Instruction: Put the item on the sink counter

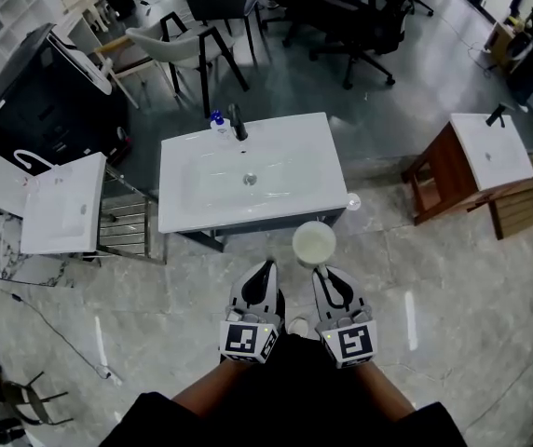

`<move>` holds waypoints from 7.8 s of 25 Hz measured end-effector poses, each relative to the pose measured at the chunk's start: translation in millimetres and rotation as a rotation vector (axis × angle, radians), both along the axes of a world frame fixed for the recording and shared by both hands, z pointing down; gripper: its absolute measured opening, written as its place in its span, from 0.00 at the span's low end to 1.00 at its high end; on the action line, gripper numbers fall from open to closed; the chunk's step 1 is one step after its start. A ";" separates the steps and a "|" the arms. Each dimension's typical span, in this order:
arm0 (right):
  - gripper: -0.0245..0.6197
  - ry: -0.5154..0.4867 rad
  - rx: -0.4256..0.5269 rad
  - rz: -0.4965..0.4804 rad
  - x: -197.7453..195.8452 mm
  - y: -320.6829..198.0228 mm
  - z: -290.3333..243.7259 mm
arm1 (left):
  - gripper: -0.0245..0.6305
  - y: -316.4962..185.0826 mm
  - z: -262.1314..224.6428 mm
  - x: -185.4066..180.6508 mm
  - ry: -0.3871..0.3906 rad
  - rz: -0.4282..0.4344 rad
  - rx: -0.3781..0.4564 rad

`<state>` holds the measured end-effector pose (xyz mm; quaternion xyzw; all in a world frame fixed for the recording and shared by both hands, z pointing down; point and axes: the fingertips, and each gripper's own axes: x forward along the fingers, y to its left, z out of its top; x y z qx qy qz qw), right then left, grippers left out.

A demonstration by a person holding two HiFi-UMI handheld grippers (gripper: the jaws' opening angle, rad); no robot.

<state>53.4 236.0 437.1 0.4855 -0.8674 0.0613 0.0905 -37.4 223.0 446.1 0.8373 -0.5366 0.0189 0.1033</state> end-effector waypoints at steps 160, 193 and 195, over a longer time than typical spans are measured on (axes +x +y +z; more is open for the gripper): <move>0.30 0.006 -0.322 0.190 33.0 -450.0 193.8 | 0.06 -417.0 68.3 -3.5 -0.002 0.109 -0.159; 0.09 -0.039 -0.124 -0.037 -94.9 -224.0 11.3 | 0.06 -212.6 11.6 -69.9 0.074 0.053 -0.073; 0.09 -0.052 -0.112 -0.053 -81.6 -210.6 9.2 | 0.06 -201.8 9.9 -58.2 0.054 0.042 -0.061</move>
